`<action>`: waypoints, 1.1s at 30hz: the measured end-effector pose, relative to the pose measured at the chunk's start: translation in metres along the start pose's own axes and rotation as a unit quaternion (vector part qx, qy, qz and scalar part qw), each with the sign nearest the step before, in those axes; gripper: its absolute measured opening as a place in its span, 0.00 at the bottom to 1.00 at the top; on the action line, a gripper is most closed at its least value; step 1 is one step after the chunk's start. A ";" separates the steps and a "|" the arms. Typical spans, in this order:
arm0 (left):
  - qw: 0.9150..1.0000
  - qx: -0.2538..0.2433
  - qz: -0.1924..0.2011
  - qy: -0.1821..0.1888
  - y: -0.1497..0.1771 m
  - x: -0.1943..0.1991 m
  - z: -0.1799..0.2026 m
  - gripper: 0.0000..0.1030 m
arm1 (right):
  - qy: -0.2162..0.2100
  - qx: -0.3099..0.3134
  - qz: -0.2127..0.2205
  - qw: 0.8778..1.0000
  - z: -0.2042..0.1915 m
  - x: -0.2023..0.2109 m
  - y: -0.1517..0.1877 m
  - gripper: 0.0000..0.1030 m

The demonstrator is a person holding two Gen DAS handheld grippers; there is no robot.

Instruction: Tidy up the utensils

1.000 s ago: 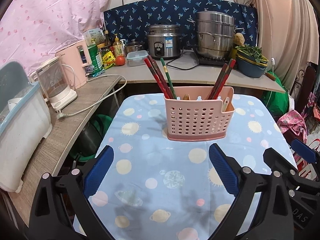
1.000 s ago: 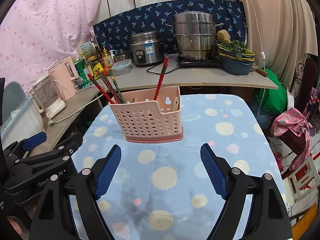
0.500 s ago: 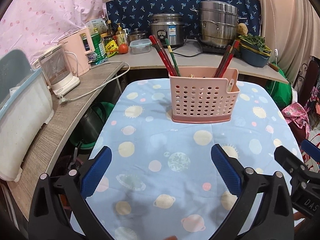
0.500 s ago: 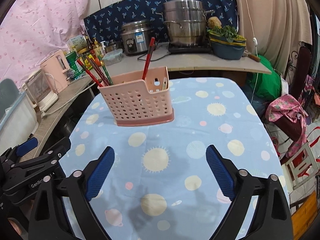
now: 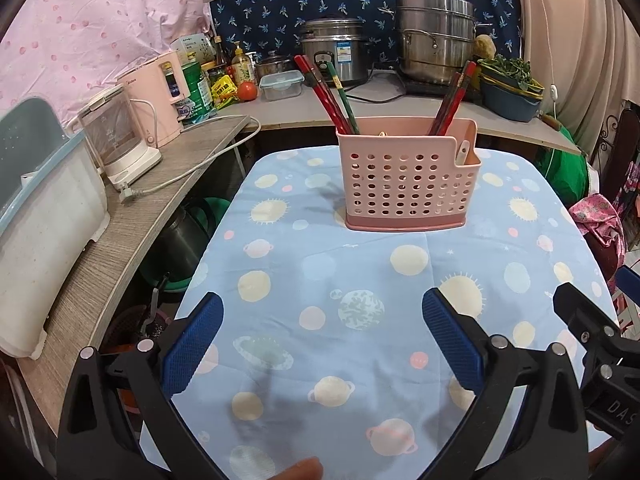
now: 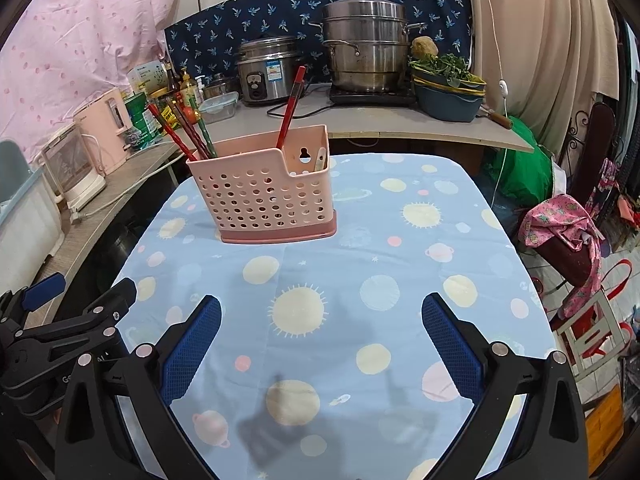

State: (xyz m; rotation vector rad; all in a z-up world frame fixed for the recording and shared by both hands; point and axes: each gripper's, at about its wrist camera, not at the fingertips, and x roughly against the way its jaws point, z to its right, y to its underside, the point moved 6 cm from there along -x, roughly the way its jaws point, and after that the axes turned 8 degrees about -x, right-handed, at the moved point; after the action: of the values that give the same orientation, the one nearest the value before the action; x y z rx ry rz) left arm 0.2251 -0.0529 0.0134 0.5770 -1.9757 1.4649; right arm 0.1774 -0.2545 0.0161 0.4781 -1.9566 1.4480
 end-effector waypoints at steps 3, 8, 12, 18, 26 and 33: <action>1.000 0.001 0.000 0.000 -0.001 0.000 0.000 0.93 | 0.000 0.002 0.001 1.000 -0.002 0.001 0.001 0.94; 1.000 -0.001 -0.003 0.000 0.000 0.000 0.002 0.93 | 0.000 0.002 0.001 1.000 -0.002 0.001 0.002 0.94; 1.000 0.001 -0.007 -0.001 0.000 -0.001 0.002 0.93 | 0.001 0.003 -0.002 1.000 -0.004 0.000 0.003 0.94; 1.000 0.002 -0.006 -0.002 -0.001 0.000 0.002 0.93 | 0.002 0.005 -0.004 1.000 -0.005 -0.002 0.004 0.94; 1.000 0.002 -0.006 -0.003 -0.001 0.000 0.002 0.93 | 0.004 0.004 -0.003 1.000 -0.005 -0.002 0.004 0.94; 1.000 0.008 -0.008 -0.007 -0.002 -0.003 -0.002 0.93 | 0.005 0.000 -0.005 1.000 -0.003 -0.006 0.004 0.94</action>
State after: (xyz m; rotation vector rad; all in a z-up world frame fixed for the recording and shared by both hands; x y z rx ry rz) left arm 0.2286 -0.0519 0.0132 0.6113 -1.9662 1.4724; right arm 0.1801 -0.2504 0.0093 0.4795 -1.9423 1.4419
